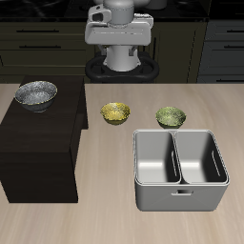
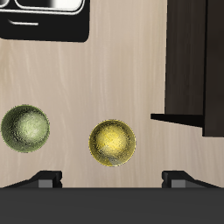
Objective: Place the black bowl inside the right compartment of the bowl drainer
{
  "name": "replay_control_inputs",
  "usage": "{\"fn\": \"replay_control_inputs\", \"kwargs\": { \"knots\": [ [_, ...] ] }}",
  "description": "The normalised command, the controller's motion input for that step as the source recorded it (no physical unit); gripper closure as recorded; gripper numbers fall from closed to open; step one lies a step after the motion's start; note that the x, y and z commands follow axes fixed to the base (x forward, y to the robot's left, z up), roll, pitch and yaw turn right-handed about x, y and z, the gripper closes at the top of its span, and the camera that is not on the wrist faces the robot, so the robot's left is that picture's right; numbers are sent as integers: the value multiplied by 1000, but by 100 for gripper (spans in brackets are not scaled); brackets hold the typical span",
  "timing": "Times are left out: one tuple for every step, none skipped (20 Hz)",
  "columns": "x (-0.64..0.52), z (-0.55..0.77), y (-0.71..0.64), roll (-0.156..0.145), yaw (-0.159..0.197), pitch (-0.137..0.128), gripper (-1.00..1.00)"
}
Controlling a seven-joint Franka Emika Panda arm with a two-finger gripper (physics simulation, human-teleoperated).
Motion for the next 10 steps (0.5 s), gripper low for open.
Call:
{"fn": "replay_control_inputs", "kwargs": {
  "knots": [
    [-98,181,58,-41,6,-89,-100],
    [-16,127,32,-2,24,-53,-100],
    [-25,76,-56,-43,-69,30,-100],
    [-172,0,22,0,0,0,-100],
    [66,154,20,-26,26,-80,-100],
    [-33,11,-19,-1,-38,-2,-100],
    [-70,-1,39,22,-16,7,-100],
    [-8,10,14,-7,35,-30,-100],
    [10,36,-39,-47,23,-62,-100],
    [-16,-22,18,11,13,16,-100]
  ]
}}
